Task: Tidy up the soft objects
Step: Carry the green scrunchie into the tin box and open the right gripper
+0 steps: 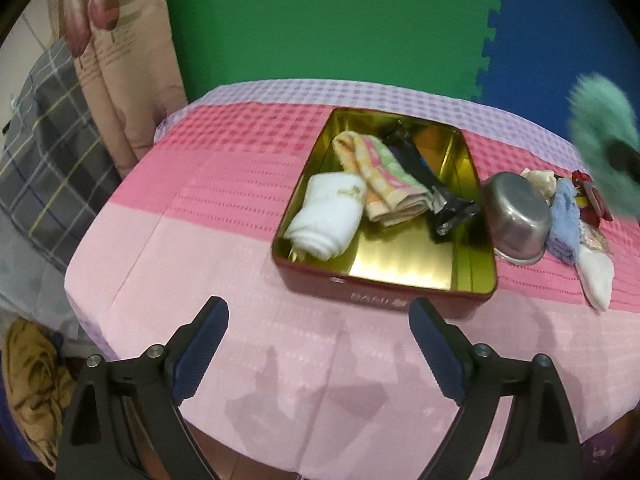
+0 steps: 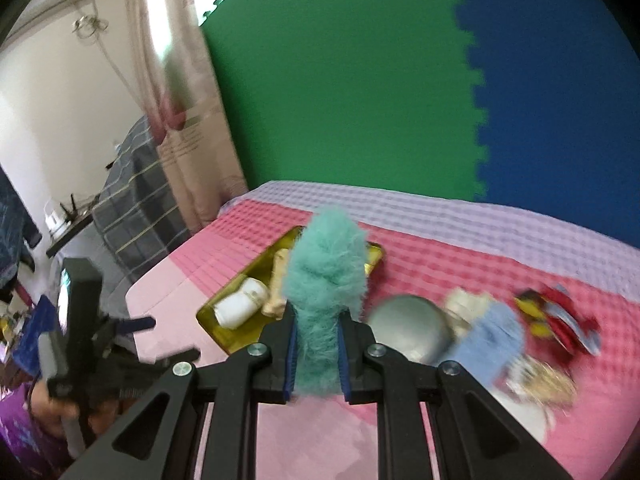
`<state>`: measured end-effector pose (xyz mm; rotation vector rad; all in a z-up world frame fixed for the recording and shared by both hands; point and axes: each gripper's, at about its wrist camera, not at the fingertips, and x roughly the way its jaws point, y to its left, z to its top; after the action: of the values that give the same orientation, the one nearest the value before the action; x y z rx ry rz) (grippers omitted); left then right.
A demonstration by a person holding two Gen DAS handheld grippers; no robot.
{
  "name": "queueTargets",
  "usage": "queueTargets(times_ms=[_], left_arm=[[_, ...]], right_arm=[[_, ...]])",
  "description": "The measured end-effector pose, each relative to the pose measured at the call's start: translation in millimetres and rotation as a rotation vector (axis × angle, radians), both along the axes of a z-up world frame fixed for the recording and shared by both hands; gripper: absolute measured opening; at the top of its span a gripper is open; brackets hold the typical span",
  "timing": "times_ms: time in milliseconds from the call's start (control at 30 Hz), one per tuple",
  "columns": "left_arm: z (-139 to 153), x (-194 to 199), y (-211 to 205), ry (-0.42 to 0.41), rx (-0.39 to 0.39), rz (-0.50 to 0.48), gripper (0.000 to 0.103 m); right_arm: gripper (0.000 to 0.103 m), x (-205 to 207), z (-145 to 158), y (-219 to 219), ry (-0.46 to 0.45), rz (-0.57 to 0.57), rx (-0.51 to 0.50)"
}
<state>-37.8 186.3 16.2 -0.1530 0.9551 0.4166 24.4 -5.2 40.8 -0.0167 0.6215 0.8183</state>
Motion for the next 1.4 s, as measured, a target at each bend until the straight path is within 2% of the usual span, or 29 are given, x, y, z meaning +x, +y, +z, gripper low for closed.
queueTargets(times_ms=[133,267,433,767,1100,1233,1400], left_arm=[[-10,-7,10,0.023,0.007,0.028,0.09],[-15,-15,25,0.002,-0.023,0.075,0.09],[-14,-18,33,-0.015,-0.022,0.094,0.09],[-18,-14,27,-0.008,0.002,0.041,0.093],[-30,-10,33,0.025,-0.016,0.048,0.093],[-31,-9,33,0.027,-0.015,0.051,0.093],[-32,-9,35,0.029,-0.019,0.055,0.093]], right_arm=[[0.016,17,-4,53,0.003,0.038,-0.054],[0.016,36,-13,103,0.017,0.063,-0.115],[0.016,63,-32,142,0.073,0.045,-0.166],[0.016,92,-60,200,0.083,-0.002,-0.31],[0.019,97,-72,221,0.05,-0.018,-0.373],[0.037,96,-71,224,0.025,-0.038,-0.387],[0.053,88,-57,223,-0.045,-0.053,-0.372]])
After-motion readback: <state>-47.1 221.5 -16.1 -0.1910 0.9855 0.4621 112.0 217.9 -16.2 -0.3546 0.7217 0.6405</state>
